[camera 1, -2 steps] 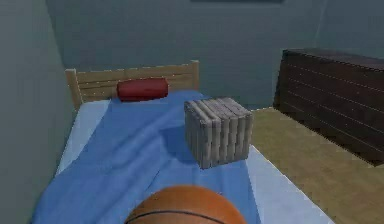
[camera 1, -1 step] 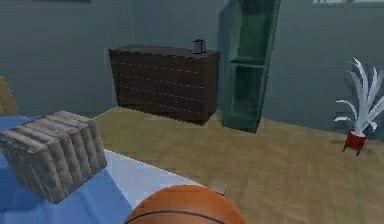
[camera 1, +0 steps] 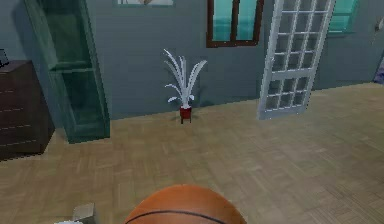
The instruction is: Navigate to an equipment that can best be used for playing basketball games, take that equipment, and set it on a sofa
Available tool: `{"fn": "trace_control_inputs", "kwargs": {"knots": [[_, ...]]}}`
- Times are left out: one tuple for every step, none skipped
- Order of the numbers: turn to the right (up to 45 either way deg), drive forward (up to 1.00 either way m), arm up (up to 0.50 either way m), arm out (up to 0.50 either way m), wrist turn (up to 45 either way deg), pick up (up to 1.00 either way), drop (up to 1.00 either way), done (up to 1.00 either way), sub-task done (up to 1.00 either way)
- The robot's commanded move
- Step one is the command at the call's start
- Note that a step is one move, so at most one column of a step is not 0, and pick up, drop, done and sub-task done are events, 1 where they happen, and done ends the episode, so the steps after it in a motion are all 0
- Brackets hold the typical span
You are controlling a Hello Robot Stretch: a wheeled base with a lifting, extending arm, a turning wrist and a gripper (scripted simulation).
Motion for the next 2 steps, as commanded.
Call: {"fn": "trace_control_inputs", "kwargs": {"knots": [[12.0,0.00,0.00,0.00,0.0,0.00,0.00,0.00,0.00],[0.0,0.15,0.00,0.00,0.0,0.00,0.00,0.00,0.00]]}}
